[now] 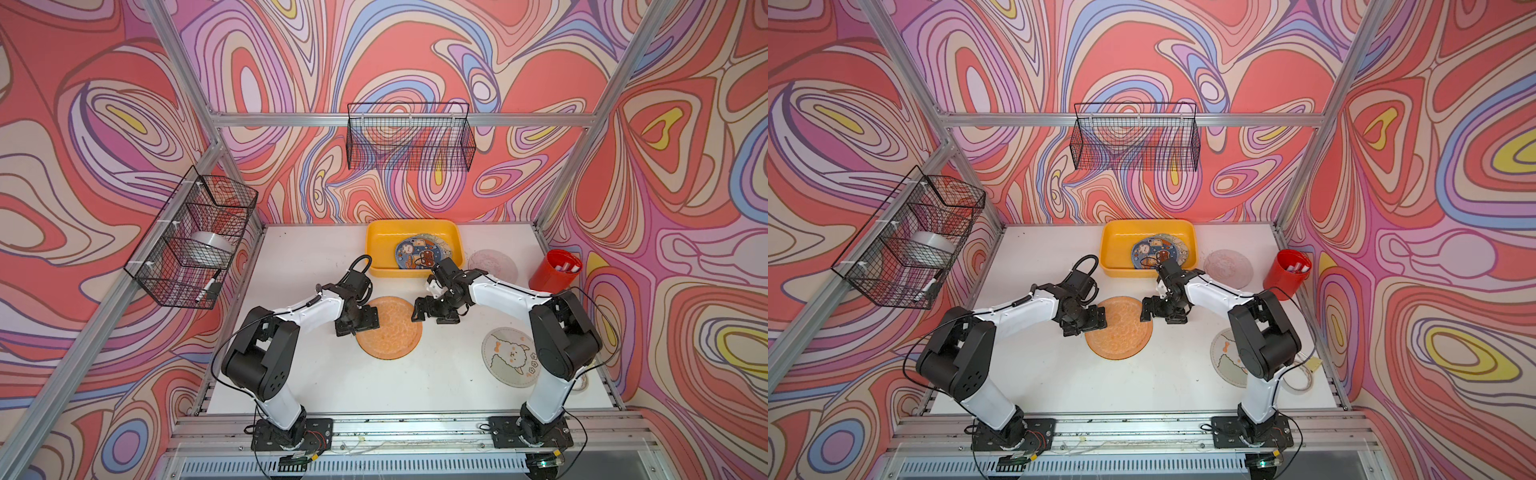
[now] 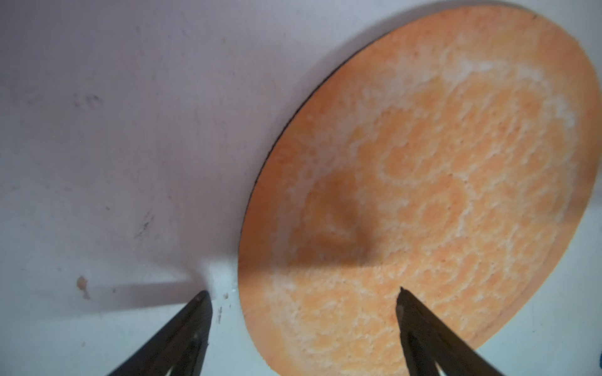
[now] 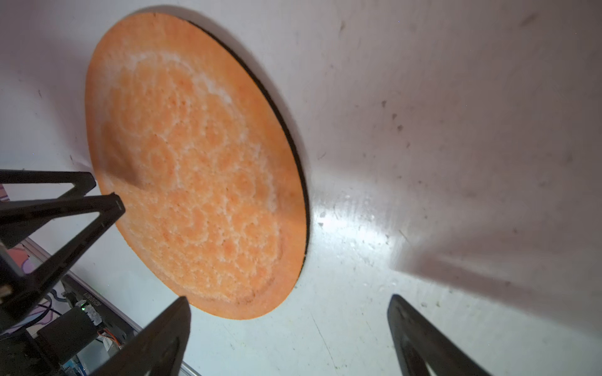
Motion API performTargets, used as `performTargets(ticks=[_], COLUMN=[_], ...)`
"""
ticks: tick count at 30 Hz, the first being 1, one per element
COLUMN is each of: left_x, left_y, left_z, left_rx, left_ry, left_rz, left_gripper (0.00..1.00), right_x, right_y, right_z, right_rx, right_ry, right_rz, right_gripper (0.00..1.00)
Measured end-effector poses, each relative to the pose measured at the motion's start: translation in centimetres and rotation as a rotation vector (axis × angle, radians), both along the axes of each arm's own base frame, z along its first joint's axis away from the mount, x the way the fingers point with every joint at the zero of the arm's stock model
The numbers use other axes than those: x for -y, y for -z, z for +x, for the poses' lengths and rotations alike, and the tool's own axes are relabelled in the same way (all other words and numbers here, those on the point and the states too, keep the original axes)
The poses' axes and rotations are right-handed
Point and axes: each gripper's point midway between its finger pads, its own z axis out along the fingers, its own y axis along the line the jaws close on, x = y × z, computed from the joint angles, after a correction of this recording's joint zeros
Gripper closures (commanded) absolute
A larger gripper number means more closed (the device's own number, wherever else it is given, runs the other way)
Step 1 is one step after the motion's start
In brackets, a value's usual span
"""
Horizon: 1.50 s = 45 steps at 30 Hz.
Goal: Put the coasters into the storage box
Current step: Move the coaster to the center of the board, then pick up the coaster from the center of the board.
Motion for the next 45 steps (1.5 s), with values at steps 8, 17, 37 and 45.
performTargets(ticks=[8,17,37,45], left_x=[0.4,0.9,1.9,1.9], left_y=[0.3,0.4,0.5,0.5], left_z=[0.1,0.2,0.4,0.4], left_rx=[-0.005,-0.005,-0.003,-0.003], left_ry=[0.001,0.013,0.040,0.040], left_rz=[-0.015,-0.014,-0.005,0.000], left_gripper=[0.17,0.19,0.24,0.25], right_x=[-0.6,-1.3,-3.3,-3.4], right_y=[0.1,1.8,1.8,1.9], right_z=[-0.2,-0.7,0.1,0.1], right_rx=[-0.002,-0.032,-0.013,-0.012], right_ry=[-0.002,-0.021,-0.019,-0.011], right_rz=[0.017,0.002,0.021,0.018], right_gripper=[0.14,0.17,0.22,0.25])
